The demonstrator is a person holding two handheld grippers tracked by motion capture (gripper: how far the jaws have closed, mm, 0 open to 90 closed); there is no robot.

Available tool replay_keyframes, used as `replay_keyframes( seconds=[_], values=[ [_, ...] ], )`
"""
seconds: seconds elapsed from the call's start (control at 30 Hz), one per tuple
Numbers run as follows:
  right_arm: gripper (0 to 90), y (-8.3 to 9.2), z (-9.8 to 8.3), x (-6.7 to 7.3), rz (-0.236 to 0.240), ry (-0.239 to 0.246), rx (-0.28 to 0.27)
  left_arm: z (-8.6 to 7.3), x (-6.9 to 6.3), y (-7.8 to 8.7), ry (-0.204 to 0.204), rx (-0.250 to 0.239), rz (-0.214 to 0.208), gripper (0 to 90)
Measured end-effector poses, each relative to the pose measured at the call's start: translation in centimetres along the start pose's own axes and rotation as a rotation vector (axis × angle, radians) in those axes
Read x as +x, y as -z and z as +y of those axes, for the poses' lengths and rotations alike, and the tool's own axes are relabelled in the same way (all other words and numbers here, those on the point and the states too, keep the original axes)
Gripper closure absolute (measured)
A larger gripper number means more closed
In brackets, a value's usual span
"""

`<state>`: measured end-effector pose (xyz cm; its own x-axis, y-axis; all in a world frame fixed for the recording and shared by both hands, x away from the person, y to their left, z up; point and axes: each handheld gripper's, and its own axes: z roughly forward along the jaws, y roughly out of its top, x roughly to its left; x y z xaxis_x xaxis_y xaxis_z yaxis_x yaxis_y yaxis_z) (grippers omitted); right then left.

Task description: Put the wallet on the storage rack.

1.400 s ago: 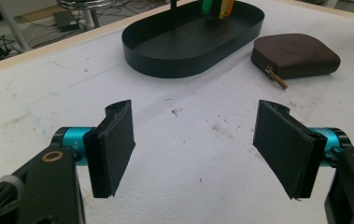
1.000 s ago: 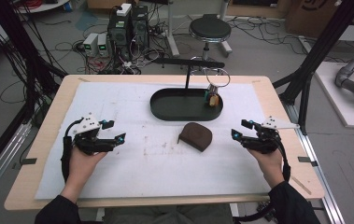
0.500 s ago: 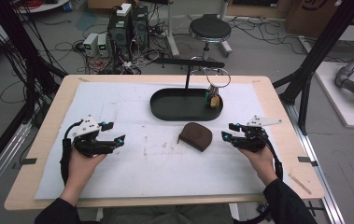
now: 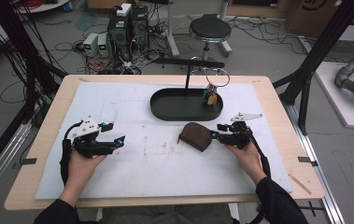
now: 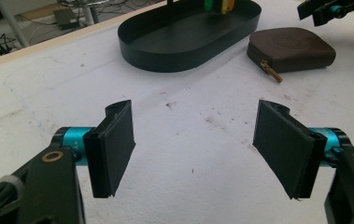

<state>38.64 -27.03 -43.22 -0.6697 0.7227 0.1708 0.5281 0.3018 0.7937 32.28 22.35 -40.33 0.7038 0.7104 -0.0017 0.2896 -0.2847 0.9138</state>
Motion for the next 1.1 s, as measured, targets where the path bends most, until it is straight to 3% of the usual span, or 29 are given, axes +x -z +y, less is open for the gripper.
replay_keyframes(
  seconds=[0.2, 0.3, 0.37, 0.47, 0.6, 0.73, 0.87, 1.1],
  values=[
    [47.3, -1.2, 0.0, 0.2, 0.001, -0.013, 0.054, -0.1, 0.0, 0.2, -0.001, 0.001, 0.002, 29.0],
    [47.4, -1.3, 0.0, -0.2, 0.024, -0.038, 0.060, -0.1, 0.1, 0.1, -0.001, 0.001, 0.002, 29.0],
    [51.6, -1.3, -0.1, -0.3, 0.044, -0.056, 0.063, -0.1, 0.0, 0.1, -0.004, 0.005, 0.003, 28.9],
    [65.8, -1.3, 0.0, -0.2, 0.089, -0.041, 0.066, -0.1, -0.1, 0.0, -0.004, 0.006, 0.001, 29.0],
    [69.4, -1.2, 0.0, -0.1, 0.086, -0.039, 0.068, 0.0, -0.1, -0.1, -0.006, 0.007, -0.002, 29.0],
    [83.2, -0.9, 0.1, 0.1, 0.074, -0.012, 0.064, -0.1, -0.2, -0.2, -0.006, 0.012, -0.001, 29.0],
    [87.1, -0.7, 0.3, 0.7, 0.063, 0.031, 0.048, -0.1, -0.2, -0.2, -0.011, 0.012, -0.002, 29.0],
    [88.7, 0.3, 1.1, 1.9, 0.094, 0.112, -0.018, 0.1, -0.3, -0.2, -0.007, 0.006, -0.003, 29.0]
  ],
)
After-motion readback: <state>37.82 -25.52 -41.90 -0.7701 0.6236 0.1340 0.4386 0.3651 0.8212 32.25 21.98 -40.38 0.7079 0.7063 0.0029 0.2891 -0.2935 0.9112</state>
